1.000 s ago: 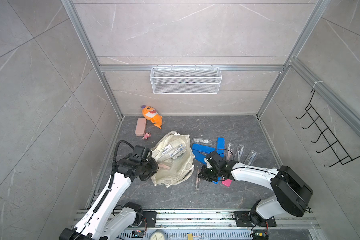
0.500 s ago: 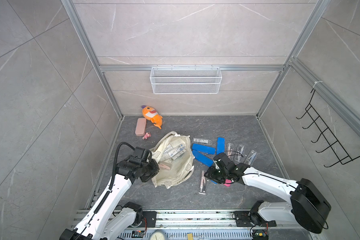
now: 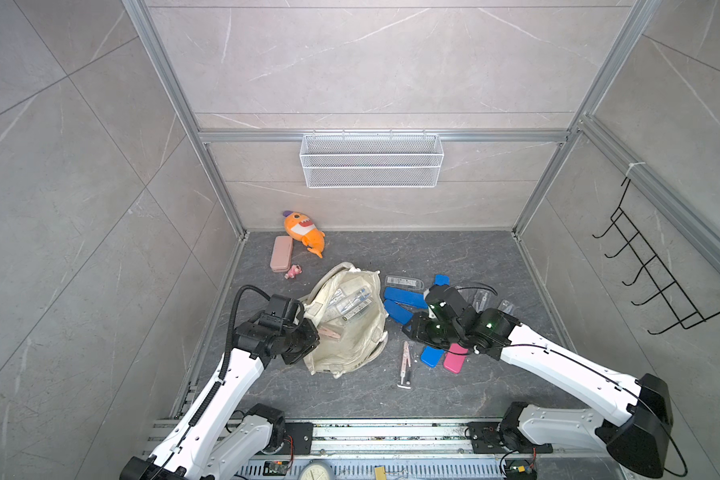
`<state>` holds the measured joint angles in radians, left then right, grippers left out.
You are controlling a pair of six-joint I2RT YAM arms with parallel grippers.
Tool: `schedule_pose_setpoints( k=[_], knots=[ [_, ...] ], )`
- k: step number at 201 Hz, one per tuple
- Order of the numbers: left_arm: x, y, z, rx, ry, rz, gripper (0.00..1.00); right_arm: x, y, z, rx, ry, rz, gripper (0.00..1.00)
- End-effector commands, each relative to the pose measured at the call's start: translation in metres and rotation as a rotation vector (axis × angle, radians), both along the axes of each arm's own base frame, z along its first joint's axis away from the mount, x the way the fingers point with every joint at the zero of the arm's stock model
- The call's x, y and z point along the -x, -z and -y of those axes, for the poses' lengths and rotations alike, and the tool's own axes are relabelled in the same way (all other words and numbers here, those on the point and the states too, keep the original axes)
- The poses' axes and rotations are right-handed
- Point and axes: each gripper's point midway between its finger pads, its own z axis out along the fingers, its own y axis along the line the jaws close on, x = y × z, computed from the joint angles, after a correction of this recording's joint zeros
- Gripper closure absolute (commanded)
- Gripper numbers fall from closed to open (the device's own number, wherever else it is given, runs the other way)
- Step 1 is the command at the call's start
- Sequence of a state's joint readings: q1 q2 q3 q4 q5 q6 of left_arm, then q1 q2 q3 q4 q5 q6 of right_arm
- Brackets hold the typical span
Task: Take out the compass set from the canvas bag
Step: Place the compass set at the center of the board, then pick up the compass set from the canvas bag.
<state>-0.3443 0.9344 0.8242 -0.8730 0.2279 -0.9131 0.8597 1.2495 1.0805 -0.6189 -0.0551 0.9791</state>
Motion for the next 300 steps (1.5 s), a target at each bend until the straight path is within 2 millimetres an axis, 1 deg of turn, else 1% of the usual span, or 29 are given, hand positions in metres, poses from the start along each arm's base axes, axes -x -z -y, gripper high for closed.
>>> schedule_pose_setpoints(
  k=[1,23,39,50,64,83,103,112,133,144,165,181,219,237,264,279,300],
  knots=[
    [0.002,-0.003,0.007,0.042,0.012,0.000,1.00,0.005,-0.023,-0.028,0.054,-0.070,0.071,0.55],
    [0.003,-0.003,0.008,0.045,0.013,-0.002,1.00,0.012,-0.045,-0.066,0.034,-0.130,0.116,0.56],
    [0.004,-0.003,0.008,0.046,0.013,-0.001,1.00,0.021,-0.047,-0.093,0.031,-0.166,0.114,0.56],
    [0.004,-0.004,0.009,0.048,0.013,0.000,1.00,0.028,-0.041,-0.108,0.038,-0.178,0.096,0.57],
    [0.003,-0.004,0.009,0.047,0.014,-0.001,1.00,0.031,-0.028,-0.121,0.053,-0.170,0.063,0.58],
    [0.003,-0.006,0.010,0.049,0.015,0.002,1.00,0.031,-0.010,-0.133,0.058,-0.152,0.029,0.59],
    [0.003,-0.005,0.010,0.047,0.017,0.003,1.00,0.028,0.007,-0.142,0.041,-0.081,-0.020,0.59],
    [0.003,-0.005,0.009,0.045,0.016,0.001,1.00,0.025,0.017,-0.144,0.049,-0.048,-0.037,0.59],
    [0.004,-0.003,0.010,0.045,0.015,-0.004,1.00,0.017,0.040,-0.152,0.058,0.018,-0.079,0.52],
    [0.004,-0.002,0.009,0.045,0.015,-0.003,1.00,0.011,0.049,-0.158,0.050,0.040,-0.096,0.51],
    [0.006,-0.002,0.010,0.046,0.017,-0.004,1.00,-0.005,0.072,-0.163,0.029,0.126,-0.167,0.49],
    [0.006,-0.002,0.010,0.049,0.019,-0.002,1.00,-0.020,0.087,-0.162,0.012,0.209,-0.201,0.49],
    [0.009,-0.002,0.009,0.054,0.018,0.003,1.00,-0.056,0.104,-0.156,0.021,0.365,-0.202,0.45],
    [0.010,-0.002,0.010,0.059,0.027,0.004,1.00,-0.070,0.120,-0.154,0.027,0.420,-0.225,0.43],
    [0.013,-0.001,0.011,0.068,0.038,0.005,1.00,-0.084,0.143,-0.149,0.046,0.482,-0.259,0.42],
    [0.015,-0.001,0.011,0.071,0.041,0.006,1.00,-0.092,0.148,-0.148,0.060,0.498,-0.255,0.41],
    [0.017,0.000,0.011,0.071,0.049,0.003,1.00,-0.096,0.155,-0.146,0.098,0.507,-0.253,0.41]
  ],
)
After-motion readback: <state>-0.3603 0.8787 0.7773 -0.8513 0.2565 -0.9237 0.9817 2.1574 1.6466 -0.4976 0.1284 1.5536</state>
